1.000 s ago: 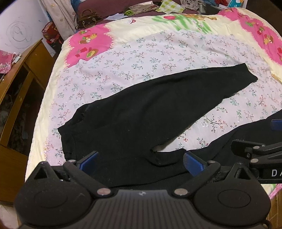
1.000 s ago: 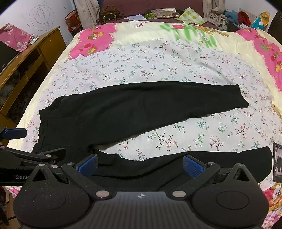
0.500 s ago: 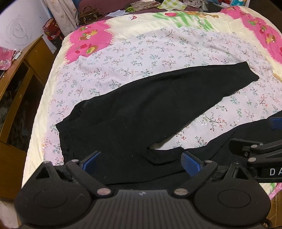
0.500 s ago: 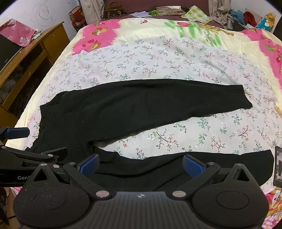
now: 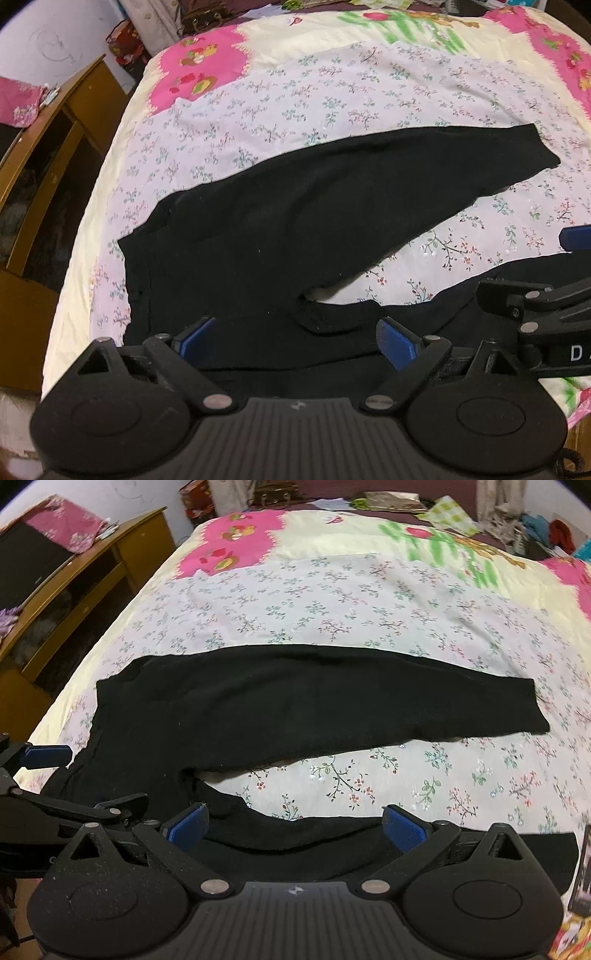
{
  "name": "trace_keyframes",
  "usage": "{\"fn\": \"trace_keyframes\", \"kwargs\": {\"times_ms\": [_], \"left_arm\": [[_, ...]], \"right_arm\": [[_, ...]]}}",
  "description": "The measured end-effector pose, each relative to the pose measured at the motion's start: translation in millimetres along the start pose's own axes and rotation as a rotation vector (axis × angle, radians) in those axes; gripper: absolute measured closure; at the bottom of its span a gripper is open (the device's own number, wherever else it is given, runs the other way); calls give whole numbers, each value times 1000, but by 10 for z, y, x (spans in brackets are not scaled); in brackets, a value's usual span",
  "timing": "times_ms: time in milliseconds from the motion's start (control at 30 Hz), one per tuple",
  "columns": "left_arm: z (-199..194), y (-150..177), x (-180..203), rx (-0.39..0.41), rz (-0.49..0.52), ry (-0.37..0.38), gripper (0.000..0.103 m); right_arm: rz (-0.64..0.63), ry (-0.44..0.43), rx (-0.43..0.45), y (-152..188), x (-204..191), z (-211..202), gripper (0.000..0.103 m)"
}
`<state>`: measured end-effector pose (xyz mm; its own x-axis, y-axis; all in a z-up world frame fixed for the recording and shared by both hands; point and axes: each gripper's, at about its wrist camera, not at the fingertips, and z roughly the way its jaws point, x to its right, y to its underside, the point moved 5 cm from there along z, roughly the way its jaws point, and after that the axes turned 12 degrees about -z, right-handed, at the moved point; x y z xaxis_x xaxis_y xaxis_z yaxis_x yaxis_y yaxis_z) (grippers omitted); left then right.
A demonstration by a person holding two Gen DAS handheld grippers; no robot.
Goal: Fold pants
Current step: 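Move both tools over the waistband of the black pants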
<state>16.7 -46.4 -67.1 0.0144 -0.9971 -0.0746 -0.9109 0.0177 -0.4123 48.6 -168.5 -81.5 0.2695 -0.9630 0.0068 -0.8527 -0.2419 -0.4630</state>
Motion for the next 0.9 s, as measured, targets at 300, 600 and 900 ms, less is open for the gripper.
{"fn": "trace_keyframes", "kwargs": {"times_ms": [300,600,900], "left_arm": [[159,-50,-3,-16,37,26,6],[311,-348,-257,-5,100,70,7],[566,-592,-494,17,127,87,7]], "right_arm": [[-21,10,-13,-35,8,103,6],[47,66,0,-271,-162,166,6],[39,66,16,-596,-315,400,6]]}}
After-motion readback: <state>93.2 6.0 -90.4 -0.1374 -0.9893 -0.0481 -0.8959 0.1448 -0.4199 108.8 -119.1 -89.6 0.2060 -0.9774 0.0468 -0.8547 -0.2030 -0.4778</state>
